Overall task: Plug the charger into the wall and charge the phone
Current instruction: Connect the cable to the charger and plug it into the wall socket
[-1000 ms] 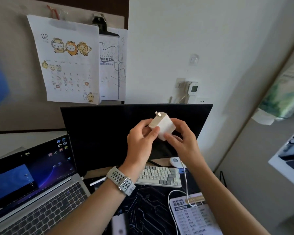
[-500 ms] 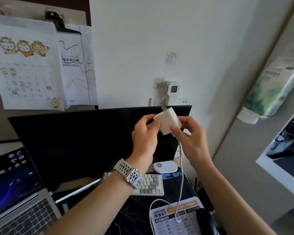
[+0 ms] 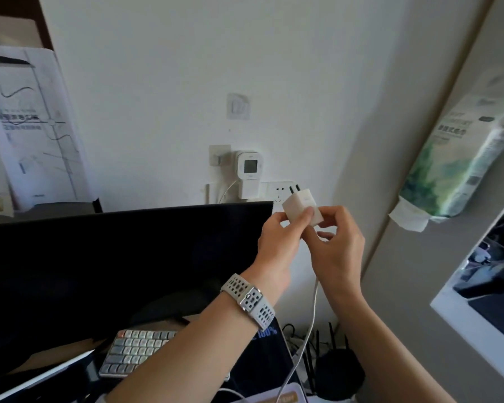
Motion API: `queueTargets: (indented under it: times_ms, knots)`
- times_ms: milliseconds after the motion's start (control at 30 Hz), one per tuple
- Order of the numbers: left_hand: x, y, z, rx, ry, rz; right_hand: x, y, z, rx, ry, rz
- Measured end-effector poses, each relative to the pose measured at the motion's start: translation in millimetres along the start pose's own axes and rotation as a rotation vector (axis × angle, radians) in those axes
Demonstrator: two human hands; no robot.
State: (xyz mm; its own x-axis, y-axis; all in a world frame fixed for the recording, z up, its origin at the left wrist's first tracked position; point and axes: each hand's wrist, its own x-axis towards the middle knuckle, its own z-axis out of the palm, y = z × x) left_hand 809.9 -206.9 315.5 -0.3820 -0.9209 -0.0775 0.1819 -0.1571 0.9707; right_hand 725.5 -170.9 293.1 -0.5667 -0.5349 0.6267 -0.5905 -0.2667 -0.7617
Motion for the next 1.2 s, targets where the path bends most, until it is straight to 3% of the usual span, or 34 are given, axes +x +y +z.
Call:
queueTargets:
  times_ms: [100, 333, 667, 967, 1200]
  knots:
    - [13, -6, 22, -0.102, -0.017, -0.076, 14, 18, -12, -0.017, -0.023, 0.034]
    - [39, -25, 55, -0.155, 0.117, -0.122, 35, 49, -30, -0.112, -0.121, 0.014]
    - [79, -44, 70, -0.284, 0.22, -0.244, 58, 92, -10, -0.305, -0.151, 0.039]
    - [123, -65, 68, -0.371, 0.374, -0.24, 75, 116, 25, -0.391, -0.247, 0.089]
    - [161, -79, 71, -0.43, 0.353, -0.208, 96, 137, 49, -0.444, -0.28, 0.11]
